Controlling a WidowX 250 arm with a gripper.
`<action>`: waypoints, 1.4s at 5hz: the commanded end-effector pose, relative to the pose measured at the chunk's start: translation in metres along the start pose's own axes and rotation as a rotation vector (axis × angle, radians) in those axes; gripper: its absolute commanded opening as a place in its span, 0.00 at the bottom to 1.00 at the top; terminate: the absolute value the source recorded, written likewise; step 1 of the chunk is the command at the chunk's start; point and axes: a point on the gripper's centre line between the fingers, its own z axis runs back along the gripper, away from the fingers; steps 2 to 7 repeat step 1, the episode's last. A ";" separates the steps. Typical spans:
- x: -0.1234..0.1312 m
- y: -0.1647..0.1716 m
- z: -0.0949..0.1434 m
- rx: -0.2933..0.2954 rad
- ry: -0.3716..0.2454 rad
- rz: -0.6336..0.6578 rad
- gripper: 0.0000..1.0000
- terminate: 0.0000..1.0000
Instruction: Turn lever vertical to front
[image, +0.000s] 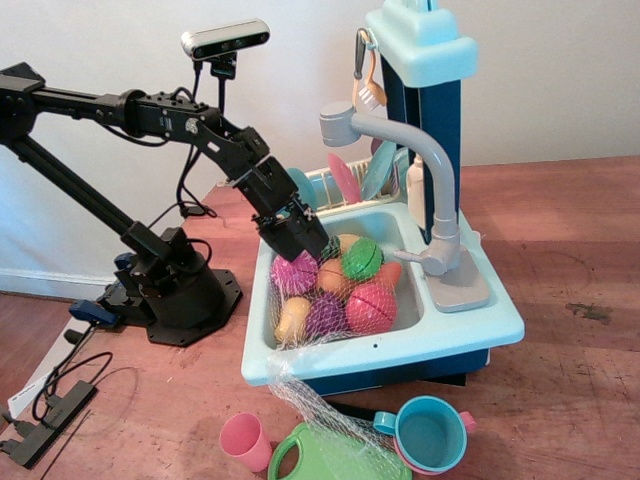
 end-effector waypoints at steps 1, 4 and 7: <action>0.004 -0.005 0.003 -0.015 -0.013 -0.011 1.00 1.00; 0.004 -0.005 0.003 -0.015 -0.013 -0.011 1.00 1.00; 0.004 -0.005 0.003 -0.015 -0.013 -0.011 1.00 1.00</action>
